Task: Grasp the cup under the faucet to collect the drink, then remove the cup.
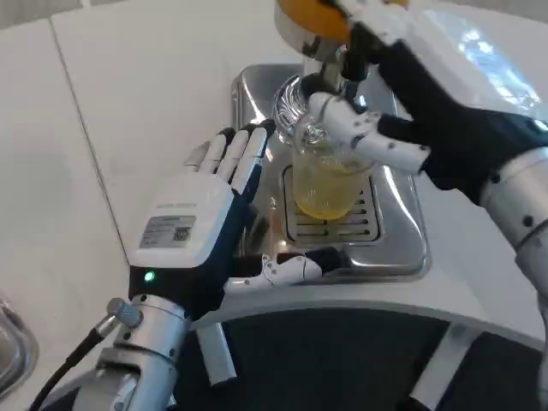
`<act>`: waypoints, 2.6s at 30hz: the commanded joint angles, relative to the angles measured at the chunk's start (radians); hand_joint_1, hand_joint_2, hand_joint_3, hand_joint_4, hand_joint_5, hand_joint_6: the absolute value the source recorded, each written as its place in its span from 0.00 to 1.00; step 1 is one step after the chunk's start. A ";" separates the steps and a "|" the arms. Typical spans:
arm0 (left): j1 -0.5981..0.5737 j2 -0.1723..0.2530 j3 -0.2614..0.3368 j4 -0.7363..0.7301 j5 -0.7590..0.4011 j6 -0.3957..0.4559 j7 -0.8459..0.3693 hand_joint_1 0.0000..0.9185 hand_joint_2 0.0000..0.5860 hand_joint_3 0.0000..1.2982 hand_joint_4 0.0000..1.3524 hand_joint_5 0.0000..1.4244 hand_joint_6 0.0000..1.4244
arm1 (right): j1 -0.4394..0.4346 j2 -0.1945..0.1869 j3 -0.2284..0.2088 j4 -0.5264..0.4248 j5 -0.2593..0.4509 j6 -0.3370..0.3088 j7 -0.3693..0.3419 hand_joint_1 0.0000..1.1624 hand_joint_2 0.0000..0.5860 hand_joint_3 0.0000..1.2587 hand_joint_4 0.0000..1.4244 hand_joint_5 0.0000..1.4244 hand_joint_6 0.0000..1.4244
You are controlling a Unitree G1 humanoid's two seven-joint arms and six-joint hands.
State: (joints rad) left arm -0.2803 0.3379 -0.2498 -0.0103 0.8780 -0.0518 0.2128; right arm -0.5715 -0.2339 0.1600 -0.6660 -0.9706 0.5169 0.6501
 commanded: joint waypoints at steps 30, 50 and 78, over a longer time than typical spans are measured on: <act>-0.073 -0.063 -0.017 0.131 -0.123 -0.076 0.087 0.13 0.04 0.00 0.00 0.07 0.09 | 0.696 -0.098 -0.339 -0.381 0.219 -0.373 -0.126 0.28 0.78 0.00 0.00 0.00 0.03; -0.201 -0.137 -0.019 0.376 -0.234 -0.212 0.149 0.39 0.07 0.00 0.00 0.13 0.15 | 1.167 -0.083 -0.598 -0.369 0.429 -0.723 -0.256 0.30 0.71 0.00 0.00 0.00 0.03; -0.371 -0.249 -0.029 0.688 -0.295 -0.325 0.262 0.43 0.07 0.00 0.00 0.21 0.22 | 1.090 -0.121 -0.581 -0.381 0.436 -0.602 -0.175 0.28 0.68 0.00 0.00 0.01 0.05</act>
State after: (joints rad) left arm -0.6380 0.1028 -0.2696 0.6576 0.5903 -0.3579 0.4591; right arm 0.5138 -0.3533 -0.4175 -1.0309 -0.5412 -0.0923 0.4665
